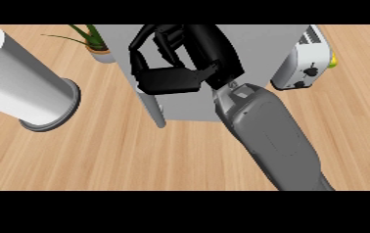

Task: Pick up the bottled water, place it into the cabinet and close the cabinet

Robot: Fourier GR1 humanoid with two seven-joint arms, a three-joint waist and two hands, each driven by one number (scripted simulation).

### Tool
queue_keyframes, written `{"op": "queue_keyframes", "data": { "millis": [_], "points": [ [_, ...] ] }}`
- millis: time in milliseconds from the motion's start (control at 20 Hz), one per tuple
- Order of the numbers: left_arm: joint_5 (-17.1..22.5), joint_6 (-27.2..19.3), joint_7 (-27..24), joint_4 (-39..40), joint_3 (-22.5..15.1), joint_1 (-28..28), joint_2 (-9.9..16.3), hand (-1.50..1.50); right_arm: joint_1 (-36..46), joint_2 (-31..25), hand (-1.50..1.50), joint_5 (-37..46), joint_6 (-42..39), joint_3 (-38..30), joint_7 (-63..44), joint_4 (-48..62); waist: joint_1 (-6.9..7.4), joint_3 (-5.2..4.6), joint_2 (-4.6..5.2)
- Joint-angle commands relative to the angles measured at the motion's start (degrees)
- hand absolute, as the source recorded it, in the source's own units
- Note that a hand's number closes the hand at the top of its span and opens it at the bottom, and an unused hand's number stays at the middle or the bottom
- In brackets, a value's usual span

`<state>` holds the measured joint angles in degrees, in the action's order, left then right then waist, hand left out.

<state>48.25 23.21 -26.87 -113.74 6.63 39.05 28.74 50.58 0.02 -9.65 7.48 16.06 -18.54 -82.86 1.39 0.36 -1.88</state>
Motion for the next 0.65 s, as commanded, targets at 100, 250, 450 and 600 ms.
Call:
{"op": "queue_keyframes", "data": {
  "millis": [100, 250, 450, 600],
  "points": [
    [2.27, 1.49, 1.32, 1.84, 1.67, -2.4, 1.31, 1.5, 1.03, -1.15, 1.5, 1.13, -0.16, -4.05, 3.47, 12.38, 0.36, -0.42, 2.56],
    [1.71, -0.3, 2.25, -0.67, 0.66, -2.7, 0.84, 1.5, 2.24, -3.53, 1.5, 0.97, -0.3, -6.78, 3.43, 13.68, 0.82, -0.37, 2.82],
    [2.79, -0.08, 2.77, 0.12, 1.3, -4.43, 1.44, 1.5, 0.64, -1.68, 1.5, 2.27, 0.73, -5.09, 5.59, 15.21, 1.13, -0.42, 3.1],
    [0.3, -0.47, 3.41, -0.66, -1.27, -3.74, 0.43, 1.5, 2.06, -3.55, 1.5, 2.01, -0.91, -5.88, 4.36, 15.23, 1.31, -0.45, 3.01]
  ]
}}
